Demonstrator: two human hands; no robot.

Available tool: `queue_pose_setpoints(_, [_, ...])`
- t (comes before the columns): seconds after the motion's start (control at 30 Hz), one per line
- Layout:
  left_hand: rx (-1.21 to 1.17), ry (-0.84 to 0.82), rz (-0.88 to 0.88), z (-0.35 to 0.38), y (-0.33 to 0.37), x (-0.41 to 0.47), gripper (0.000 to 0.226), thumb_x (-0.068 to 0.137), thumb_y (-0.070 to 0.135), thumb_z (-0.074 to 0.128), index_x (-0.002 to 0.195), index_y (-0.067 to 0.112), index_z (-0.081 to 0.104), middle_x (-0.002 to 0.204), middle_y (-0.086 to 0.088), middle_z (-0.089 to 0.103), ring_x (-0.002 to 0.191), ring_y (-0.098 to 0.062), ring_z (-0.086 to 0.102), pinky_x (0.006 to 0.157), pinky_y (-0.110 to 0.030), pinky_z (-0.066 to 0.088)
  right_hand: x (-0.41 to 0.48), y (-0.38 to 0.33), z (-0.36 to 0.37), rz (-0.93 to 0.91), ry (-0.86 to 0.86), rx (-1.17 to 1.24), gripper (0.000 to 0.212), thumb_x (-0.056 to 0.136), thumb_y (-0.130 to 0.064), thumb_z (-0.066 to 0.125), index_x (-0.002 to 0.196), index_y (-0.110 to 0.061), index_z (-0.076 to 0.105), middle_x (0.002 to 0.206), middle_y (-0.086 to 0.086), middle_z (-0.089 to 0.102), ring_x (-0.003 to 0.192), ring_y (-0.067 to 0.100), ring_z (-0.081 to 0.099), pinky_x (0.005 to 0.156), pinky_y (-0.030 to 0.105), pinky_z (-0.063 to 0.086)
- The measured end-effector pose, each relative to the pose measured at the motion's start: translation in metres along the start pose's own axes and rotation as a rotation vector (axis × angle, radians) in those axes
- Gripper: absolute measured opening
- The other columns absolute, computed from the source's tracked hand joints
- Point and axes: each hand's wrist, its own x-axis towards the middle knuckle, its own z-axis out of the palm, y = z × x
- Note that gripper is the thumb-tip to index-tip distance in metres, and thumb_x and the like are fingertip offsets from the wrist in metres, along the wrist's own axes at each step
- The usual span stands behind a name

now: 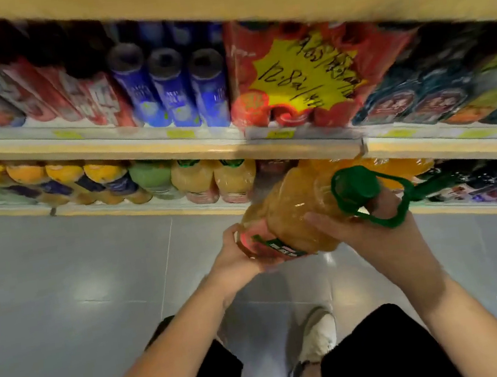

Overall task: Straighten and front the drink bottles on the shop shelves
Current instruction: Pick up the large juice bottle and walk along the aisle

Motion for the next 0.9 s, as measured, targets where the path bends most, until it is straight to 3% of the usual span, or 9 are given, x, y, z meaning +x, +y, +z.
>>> queue_pose_setpoints(0.07, [-0.029, -0.022, 0.007, -0.001, -0.021, 0.043, 0.096, 0.057, -0.005, 0.093, 0.124, 0.028, 0.034, 0.107, 0.005, 0.06, 0.082, -0.004, 0.069, 0.056, -0.014, 0.053, 0.014, 0.033, 0.012, -0.075, -0.003, 0.011, 0.063, 0.057, -0.047, 0.091, 0.115, -0.036, 0.07, 0.111, -0.02, 0.073, 0.105, 0.0, 0.068, 0.08, 0.018, 0.057])
queue_pose_setpoints(0.13, [0.029, -0.059, 0.052, 0.002, -0.038, 0.083, 0.076, 0.06, -0.005, 0.091, 0.108, 0.028, 0.042, 0.095, 0.012, 0.066, 0.076, 0.004, 0.07, 0.057, -0.01, 0.052, 0.029, 0.064, 0.022, -0.154, -0.038, -0.01, 0.046, 0.066, -0.033, 0.093, 0.105, -0.042, 0.071, 0.105, -0.023, 0.073, 0.099, -0.004, 0.069, 0.075, 0.01, 0.054])
queue_pose_setpoints(0.27, [0.051, -0.133, 0.138, 0.011, -0.063, 0.148, 0.051, 0.071, -0.017, 0.079, 0.092, 0.021, 0.053, 0.065, 0.013, 0.07, 0.061, 0.013, 0.064, 0.058, -0.006, 0.048, 0.065, 0.119, 0.035, -0.239, -0.024, -0.047, 0.054, 0.064, -0.034, 0.094, 0.112, -0.033, 0.07, 0.107, -0.022, 0.073, 0.101, -0.004, 0.068, 0.077, 0.007, 0.052])
queue_pose_setpoints(0.33, [0.062, -0.189, 0.184, 0.011, -0.072, 0.173, 0.04, 0.071, -0.012, 0.082, 0.093, 0.017, 0.067, 0.076, 0.014, 0.075, 0.074, 0.007, 0.068, 0.066, -0.008, 0.05, 0.082, 0.14, 0.041, -0.267, 0.004, -0.135, 0.058, 0.062, -0.041, 0.095, 0.112, -0.039, 0.067, 0.106, -0.033, 0.069, 0.101, -0.014, 0.063, 0.076, -0.001, 0.045])
queue_pose_setpoints(0.43, [0.038, -0.23, 0.183, 0.011, -0.083, 0.202, 0.039, 0.071, 0.001, 0.087, 0.106, 0.015, 0.074, 0.095, 0.003, 0.076, 0.088, -0.009, 0.07, 0.078, -0.024, 0.058, 0.098, 0.159, 0.047, -0.362, 0.004, -0.267, 0.054, 0.065, -0.044, 0.093, 0.109, -0.045, 0.062, 0.101, -0.046, 0.06, 0.099, -0.024, 0.055, 0.072, -0.007, 0.038])
queue_pose_setpoints(0.5, [0.0, -0.239, 0.155, 0.015, -0.089, 0.217, 0.042, 0.071, 0.005, 0.089, 0.107, 0.017, 0.073, 0.099, 0.001, 0.077, 0.089, -0.011, 0.073, 0.078, -0.031, 0.061, 0.107, 0.168, 0.05, -0.416, -0.021, -0.289, 0.048, 0.068, -0.041, 0.093, 0.105, -0.044, 0.063, 0.101, -0.042, 0.062, 0.099, -0.02, 0.057, 0.073, -0.005, 0.04])
queue_pose_setpoints(0.67, [-0.058, -0.228, 0.111, 0.022, -0.099, 0.246, 0.044, 0.069, 0.005, 0.089, 0.107, 0.018, 0.072, 0.102, -0.001, 0.078, 0.094, -0.012, 0.074, 0.073, -0.024, 0.059, 0.122, 0.184, 0.06, -0.51, -0.049, -0.332, 0.045, 0.07, -0.035, 0.093, 0.104, -0.044, 0.064, 0.103, -0.031, 0.066, 0.1, -0.012, 0.062, 0.075, 0.0, 0.044])
queue_pose_setpoints(0.8, [-0.022, -0.166, 0.101, 0.032, -0.104, 0.26, 0.05, 0.068, 0.013, 0.091, 0.114, 0.008, 0.072, 0.112, -0.009, 0.075, 0.111, -0.023, 0.069, 0.101, -0.039, 0.052, 0.132, 0.196, 0.067, -0.526, -0.051, -0.327, 0.05, 0.068, -0.027, 0.095, 0.11, -0.032, 0.068, 0.101, -0.027, 0.068, 0.099, -0.01, 0.063, 0.075, 0.002, 0.045])
queue_pose_setpoints(0.9, [-0.059, -0.135, 0.065, 0.037, -0.102, 0.268, 0.052, 0.07, 0.011, 0.089, 0.117, 0.003, 0.07, 0.115, -0.012, 0.073, 0.114, -0.025, 0.067, 0.107, -0.041, 0.048, 0.139, 0.201, 0.072, -0.553, -0.039, -0.363, 0.048, 0.069, -0.029, 0.094, 0.107, -0.036, 0.065, 0.099, -0.03, 0.065, 0.096, -0.014, 0.06, 0.074, 0.002, 0.045])
